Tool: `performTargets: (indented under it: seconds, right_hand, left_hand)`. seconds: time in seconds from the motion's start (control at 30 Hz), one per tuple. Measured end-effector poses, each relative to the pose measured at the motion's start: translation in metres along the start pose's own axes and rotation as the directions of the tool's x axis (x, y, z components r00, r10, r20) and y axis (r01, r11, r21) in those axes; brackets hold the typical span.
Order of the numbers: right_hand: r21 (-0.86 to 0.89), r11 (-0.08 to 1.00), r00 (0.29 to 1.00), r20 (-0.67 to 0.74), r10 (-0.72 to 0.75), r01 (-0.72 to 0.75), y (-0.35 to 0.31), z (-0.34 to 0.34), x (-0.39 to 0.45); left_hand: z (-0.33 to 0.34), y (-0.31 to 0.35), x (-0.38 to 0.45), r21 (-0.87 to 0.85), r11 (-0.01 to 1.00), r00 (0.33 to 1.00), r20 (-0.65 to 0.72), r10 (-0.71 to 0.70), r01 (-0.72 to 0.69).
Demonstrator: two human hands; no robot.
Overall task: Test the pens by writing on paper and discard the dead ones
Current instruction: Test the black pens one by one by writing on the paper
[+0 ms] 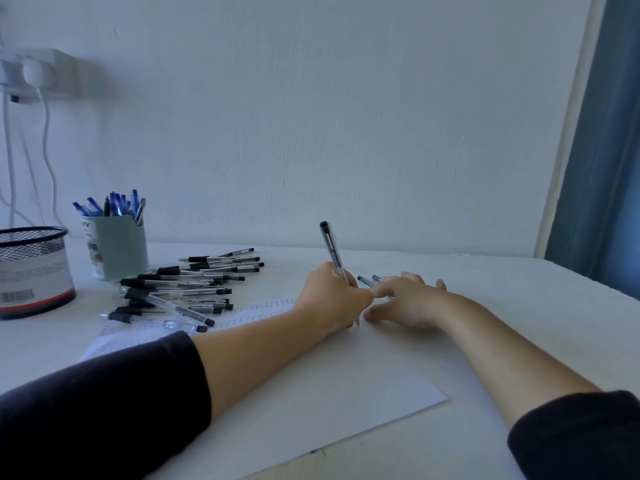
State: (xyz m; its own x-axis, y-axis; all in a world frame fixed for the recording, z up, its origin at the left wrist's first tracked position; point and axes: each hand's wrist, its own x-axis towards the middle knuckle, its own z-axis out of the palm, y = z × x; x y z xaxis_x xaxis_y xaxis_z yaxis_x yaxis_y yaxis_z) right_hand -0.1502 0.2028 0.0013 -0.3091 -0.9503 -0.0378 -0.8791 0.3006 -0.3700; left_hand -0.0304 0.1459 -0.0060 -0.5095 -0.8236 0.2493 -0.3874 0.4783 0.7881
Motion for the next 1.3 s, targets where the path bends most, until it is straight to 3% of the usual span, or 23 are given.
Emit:
performTargets:
  seconds: [0.97,1.07,1.17,1.3]
  right_hand:
    - [0.012,1.000,1.000,-0.009,0.009,-0.009,0.003,0.002,0.004]
    - [0.026,1.000,1.000,-0.008,0.008,-0.007,0.005,0.002,0.005]
    - [0.027,1.000,1.000,-0.008,0.000,0.000,0.005,0.000,0.005]
    - [0.032,0.999,1.000,0.000,0.014,-0.014,0.005,0.000,0.005]
  left_hand:
    - [0.001,0.000,-0.002,0.001,1.000,1.000,0.015,0.023,-0.023]
    - [-0.003,-0.004,0.002,-0.227,0.973,0.998,-0.023,-0.056,0.049]
    - [-0.012,-0.002,0.007,-0.550,0.826,0.988,-0.012,-0.153,0.121]
    - [-0.023,-0.002,0.016,-0.581,0.804,0.971,-0.096,-0.218,0.123]
